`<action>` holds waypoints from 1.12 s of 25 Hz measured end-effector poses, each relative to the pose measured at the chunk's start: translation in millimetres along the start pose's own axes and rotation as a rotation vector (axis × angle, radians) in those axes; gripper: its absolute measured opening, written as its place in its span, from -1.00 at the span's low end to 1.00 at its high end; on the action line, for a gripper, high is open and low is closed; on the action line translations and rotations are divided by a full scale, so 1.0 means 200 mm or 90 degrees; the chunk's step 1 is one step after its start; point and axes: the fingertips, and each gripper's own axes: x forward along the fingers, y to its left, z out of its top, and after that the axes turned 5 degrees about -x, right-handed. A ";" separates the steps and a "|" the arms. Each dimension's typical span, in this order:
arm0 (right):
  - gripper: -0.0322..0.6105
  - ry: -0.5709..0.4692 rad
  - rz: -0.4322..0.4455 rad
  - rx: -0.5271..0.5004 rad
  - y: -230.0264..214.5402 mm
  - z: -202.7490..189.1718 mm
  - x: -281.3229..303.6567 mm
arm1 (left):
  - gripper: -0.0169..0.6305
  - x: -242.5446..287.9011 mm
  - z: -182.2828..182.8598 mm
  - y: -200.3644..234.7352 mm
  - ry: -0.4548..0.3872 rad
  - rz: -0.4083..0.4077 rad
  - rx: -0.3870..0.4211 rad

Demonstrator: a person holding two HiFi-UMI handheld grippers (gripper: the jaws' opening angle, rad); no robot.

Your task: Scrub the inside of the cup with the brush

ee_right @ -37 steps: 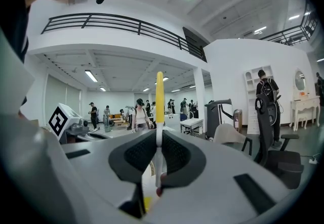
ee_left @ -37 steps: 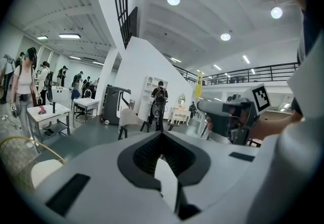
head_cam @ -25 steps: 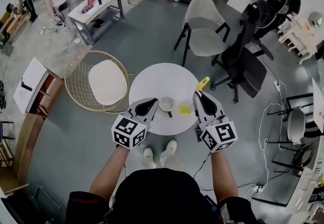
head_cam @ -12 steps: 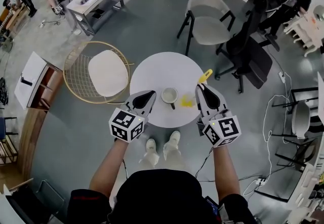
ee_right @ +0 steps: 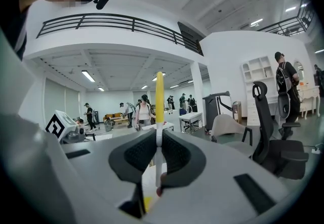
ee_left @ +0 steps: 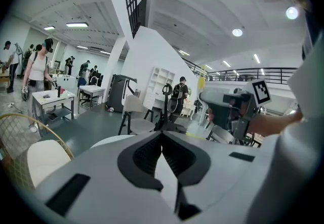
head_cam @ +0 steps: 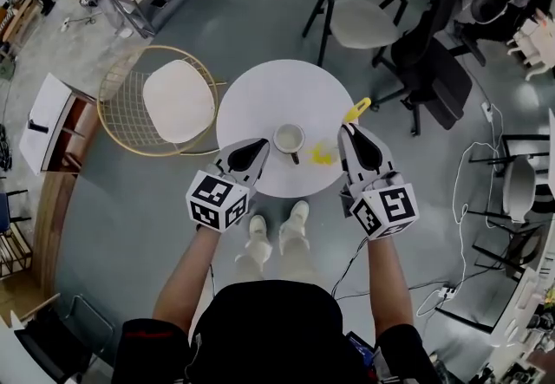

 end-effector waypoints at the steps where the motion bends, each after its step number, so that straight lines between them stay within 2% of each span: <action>1: -0.75 -0.001 0.000 0.000 0.00 -0.01 0.00 | -0.90 0.00 -0.02 0.00 0.003 0.003 0.002; 15: -0.75 0.008 0.006 -0.005 -0.02 -0.21 0.06 | -0.90 0.06 -0.30 0.06 0.028 0.020 -0.008; 28: -0.75 0.009 0.013 -0.001 -0.06 -0.35 0.08 | -0.90 0.22 -0.56 0.04 0.069 0.010 -0.022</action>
